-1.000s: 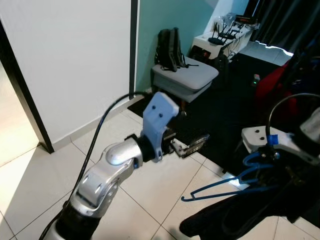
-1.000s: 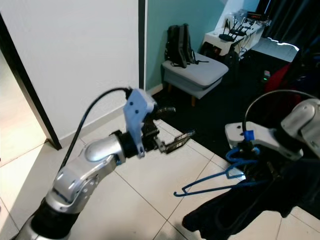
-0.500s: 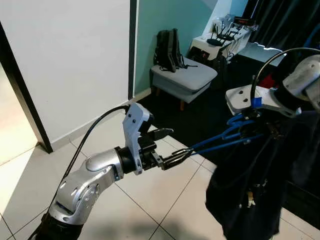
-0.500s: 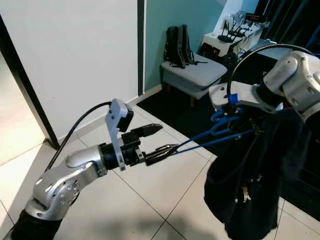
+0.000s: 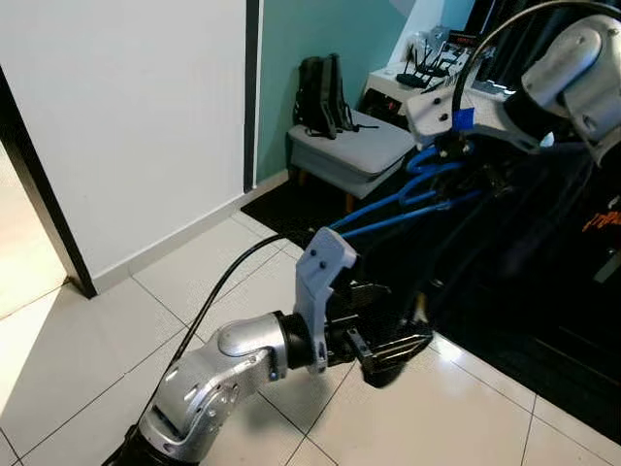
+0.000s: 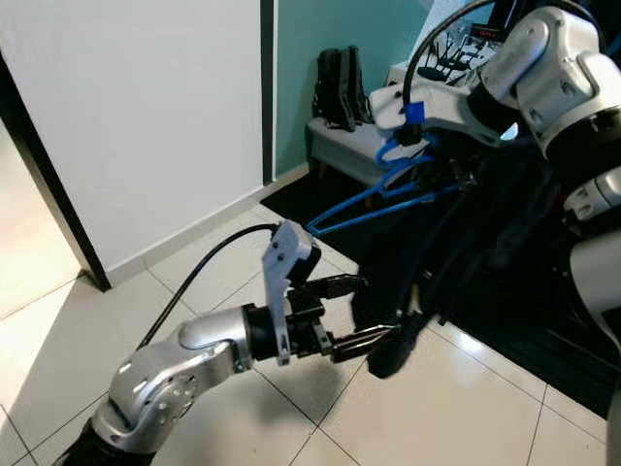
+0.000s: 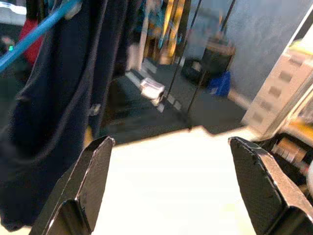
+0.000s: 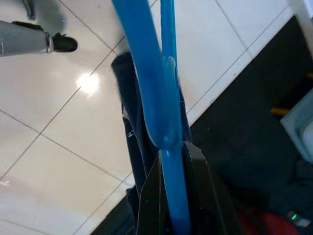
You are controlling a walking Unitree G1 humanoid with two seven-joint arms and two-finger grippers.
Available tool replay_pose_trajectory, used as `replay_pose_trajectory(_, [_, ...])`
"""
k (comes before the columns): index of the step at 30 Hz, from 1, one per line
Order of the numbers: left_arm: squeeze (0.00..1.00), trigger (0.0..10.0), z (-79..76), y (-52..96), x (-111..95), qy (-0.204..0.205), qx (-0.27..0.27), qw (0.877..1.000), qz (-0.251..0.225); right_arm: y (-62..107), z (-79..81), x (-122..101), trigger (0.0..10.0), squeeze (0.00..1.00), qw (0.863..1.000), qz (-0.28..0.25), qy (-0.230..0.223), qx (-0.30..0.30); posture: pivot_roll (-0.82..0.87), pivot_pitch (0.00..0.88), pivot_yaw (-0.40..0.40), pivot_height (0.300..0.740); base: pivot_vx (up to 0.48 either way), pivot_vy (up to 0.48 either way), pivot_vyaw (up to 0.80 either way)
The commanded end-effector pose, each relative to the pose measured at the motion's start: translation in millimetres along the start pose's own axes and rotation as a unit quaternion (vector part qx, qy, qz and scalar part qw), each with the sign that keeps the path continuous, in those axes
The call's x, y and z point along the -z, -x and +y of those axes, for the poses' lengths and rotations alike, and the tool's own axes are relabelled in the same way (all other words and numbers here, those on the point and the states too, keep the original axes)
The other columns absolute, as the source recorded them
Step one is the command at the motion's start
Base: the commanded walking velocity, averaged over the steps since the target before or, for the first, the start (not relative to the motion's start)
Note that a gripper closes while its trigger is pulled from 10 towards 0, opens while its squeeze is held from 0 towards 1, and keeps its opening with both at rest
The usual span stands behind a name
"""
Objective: Hang hanger
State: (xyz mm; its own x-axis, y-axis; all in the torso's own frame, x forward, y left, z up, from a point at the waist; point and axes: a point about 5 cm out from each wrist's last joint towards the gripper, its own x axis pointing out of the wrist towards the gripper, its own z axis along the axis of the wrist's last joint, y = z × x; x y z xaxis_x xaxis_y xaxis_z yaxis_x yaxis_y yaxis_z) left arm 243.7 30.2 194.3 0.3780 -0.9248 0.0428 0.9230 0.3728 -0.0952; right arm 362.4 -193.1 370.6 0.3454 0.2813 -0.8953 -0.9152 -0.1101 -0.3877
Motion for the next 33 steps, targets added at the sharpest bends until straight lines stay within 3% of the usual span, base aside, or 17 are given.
replay_pose_trajectory(1, [0.00,10.0,3.7,1.9,6,-0.003,-0.010,1.000,0.016,10.9,-1.8,0,10.0,0.00,1.000,0.008,0.005,0.013,-0.03,0.000,-0.136,0.740,0.000,0.000,0.00])
replay_pose_trajectory(4, [0.00,10.0,15.6,10.0,16,-0.033,-0.040,0.997,0.053,14.9,-6.4,-9,10.0,0.00,1.000,0.002,0.015,0.020,-0.03,0.000,-0.135,0.740,0.000,0.000,0.00])
replay_pose_trajectory(8, [0.00,10.0,51.7,14.6,28,-0.068,-0.168,0.981,0.066,25.9,-15.3,-34,10.0,0.00,0.998,-0.035,0.040,0.036,-0.04,0.000,-0.128,0.740,0.000,0.000,0.00])
replay_pose_trajectory(12, [0.00,10.0,59.4,16.0,32,-0.071,-0.197,0.976,0.062,29.7,-17.9,-41,10.0,0.00,0.997,-0.043,0.050,0.041,-0.05,0.000,-0.124,0.740,0.000,0.000,0.00])
replay_pose_trajectory(22, [0.00,10.0,58.7,5.0,25,-0.069,-0.214,0.974,0.003,39.2,-21.6,-56,10.0,0.00,0.994,-0.061,0.070,0.052,-0.08,0.000,-0.117,0.740,0.000,0.000,0.00])
replay_pose_trajectory(24, [0.00,10.0,50.2,-2.7,16,-0.065,-0.179,0.981,-0.035,40.9,-22.0,-58,10.0,0.00,0.994,-0.064,0.074,0.054,-0.08,0.000,-0.118,0.740,0.000,0.000,0.00])
replay_pose_trajectory(28, [0.00,10.0,38.5,-8.9,10,-0.069,-0.123,0.988,-0.060,42.6,-23.0,-62,10.0,0.00,0.993,-0.072,0.078,0.056,-0.09,0.000,-0.116,0.740,0.000,0.000,0.00])
replay_pose_trajectory(33, [0.00,10.0,44.1,-11.3,10,-0.085,-0.141,0.985,-0.054,43.4,-23.4,-65,10.0,0.00,0.992,-0.080,0.083,0.057,-0.09,0.000,-0.115,0.740,0.000,0.000,0.00])
